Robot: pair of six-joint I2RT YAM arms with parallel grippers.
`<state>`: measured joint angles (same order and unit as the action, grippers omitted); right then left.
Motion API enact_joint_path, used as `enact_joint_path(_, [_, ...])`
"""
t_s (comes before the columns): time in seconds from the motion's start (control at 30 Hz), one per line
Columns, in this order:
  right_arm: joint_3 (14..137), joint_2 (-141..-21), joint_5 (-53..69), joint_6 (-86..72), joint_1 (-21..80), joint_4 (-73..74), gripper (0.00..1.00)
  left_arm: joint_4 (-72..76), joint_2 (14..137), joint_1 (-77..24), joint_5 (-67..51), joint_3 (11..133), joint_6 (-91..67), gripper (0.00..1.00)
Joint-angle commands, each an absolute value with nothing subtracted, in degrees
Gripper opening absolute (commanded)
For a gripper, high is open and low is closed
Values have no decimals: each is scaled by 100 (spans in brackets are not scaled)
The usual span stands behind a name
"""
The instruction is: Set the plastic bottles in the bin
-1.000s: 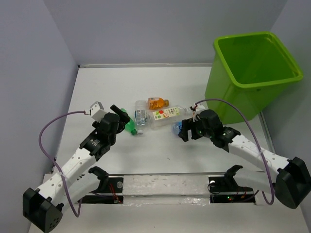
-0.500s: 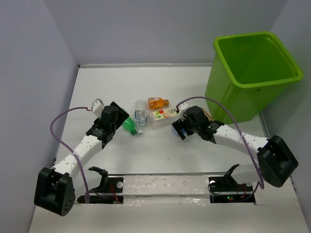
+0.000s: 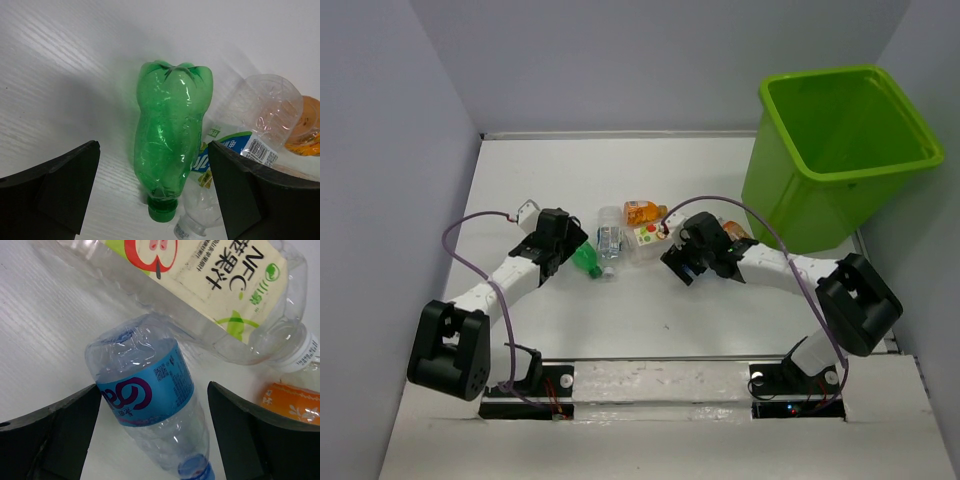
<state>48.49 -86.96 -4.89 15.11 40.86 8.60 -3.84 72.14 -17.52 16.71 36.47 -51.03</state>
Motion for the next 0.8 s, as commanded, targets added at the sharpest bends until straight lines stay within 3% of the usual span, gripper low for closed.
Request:
enact_joint_path(0.0, [5133, -8903, -229, 1468, 4192, 817, 86, -193, 7303, -1731, 1670, 3990, -4931, 99])
enact_joint_path(0.07, [5063, -8842, -298, 1241, 4279, 844, 77, -193, 7365, -1731, 1749, 4008, -4957, 99])
enact_joint_path(0.1, [5010, -8729, -325, 1135, 4402, 852, 65, -185, 7374, -1731, 1845, 3999, -4974, 99])
enact_joint_path(0.2, [4791, -8447, -299, 843, 4876, 897, 44, -62, 7470, -1731, 1890, 3964, -4966, 99])
enact_joint_path(0.23, [4764, -8377, -734, 705, 5069, 914, 43, -62, 7558, -1731, 1916, 3973, -4966, 99])
enact_joint_path(0.37, [5036, -7894, -606, 335, 5273, 1555, 40, -44, 7778, -1731, 1899, 3973, -4975, 98])
enact_joint_path(0.6, [5738, -6374, -342, 26, 5335, 1890, 33, 263, 7910, -1731, 1951, 3850, -5027, 80])
enact_joint_path(0.77, [7342, -5941, -1691, 516, 5335, 1661, 33, 413, 7849, -1723, 2004, 3692, -5089, 70])
